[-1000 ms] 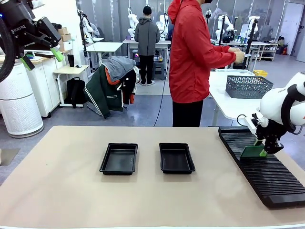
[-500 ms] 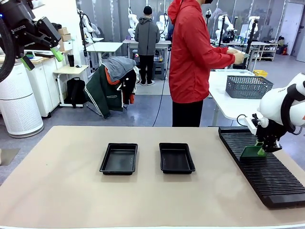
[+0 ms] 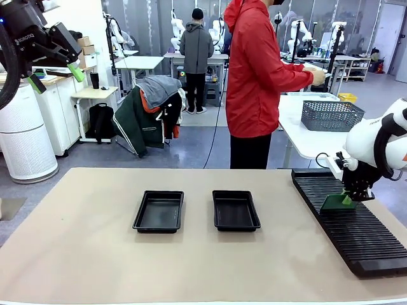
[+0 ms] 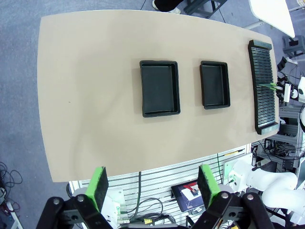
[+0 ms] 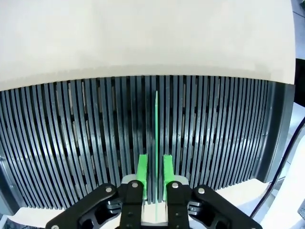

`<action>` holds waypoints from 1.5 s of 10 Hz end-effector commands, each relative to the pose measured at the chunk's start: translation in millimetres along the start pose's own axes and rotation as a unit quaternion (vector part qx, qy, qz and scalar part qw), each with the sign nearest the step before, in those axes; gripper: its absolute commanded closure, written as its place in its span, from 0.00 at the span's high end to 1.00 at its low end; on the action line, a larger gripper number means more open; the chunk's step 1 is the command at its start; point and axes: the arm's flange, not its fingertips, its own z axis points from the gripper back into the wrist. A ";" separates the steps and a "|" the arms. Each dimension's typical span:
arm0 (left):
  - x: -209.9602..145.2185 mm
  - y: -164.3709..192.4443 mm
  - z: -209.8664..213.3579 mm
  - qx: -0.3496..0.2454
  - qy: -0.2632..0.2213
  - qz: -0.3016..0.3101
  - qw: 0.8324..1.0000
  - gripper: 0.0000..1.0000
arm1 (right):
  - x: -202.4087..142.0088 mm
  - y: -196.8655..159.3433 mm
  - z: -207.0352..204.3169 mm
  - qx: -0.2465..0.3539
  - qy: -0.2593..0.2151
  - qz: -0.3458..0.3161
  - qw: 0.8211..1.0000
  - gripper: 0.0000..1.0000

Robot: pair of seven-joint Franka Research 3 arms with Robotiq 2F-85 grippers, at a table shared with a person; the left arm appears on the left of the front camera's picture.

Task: Inspect and transfer BCBs to ESD trays.
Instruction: Pick up the Blank PCB from the PCB Rack and place it in the left ESD tray.

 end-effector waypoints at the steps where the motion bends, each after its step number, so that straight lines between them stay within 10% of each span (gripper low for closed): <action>1: -0.2 0.0 -0.5 -0.002 0.000 0.000 1.000 1.00 | -6.8 1.7 -8.8 -0.014 -0.012 0.012 1.000 0.12; 9: -0.2 0.0 -0.5 -0.002 0.000 0.000 1.000 1.00 | -7.6 -7.6 7.9 -0.013 0.002 0.011 1.000 0.00; 15: -0.2 0.0 -0.5 -0.002 0.000 0.000 1.000 1.00 | 15.7 -8.1 139.4 0.000 0.048 0.017 0.999 0.00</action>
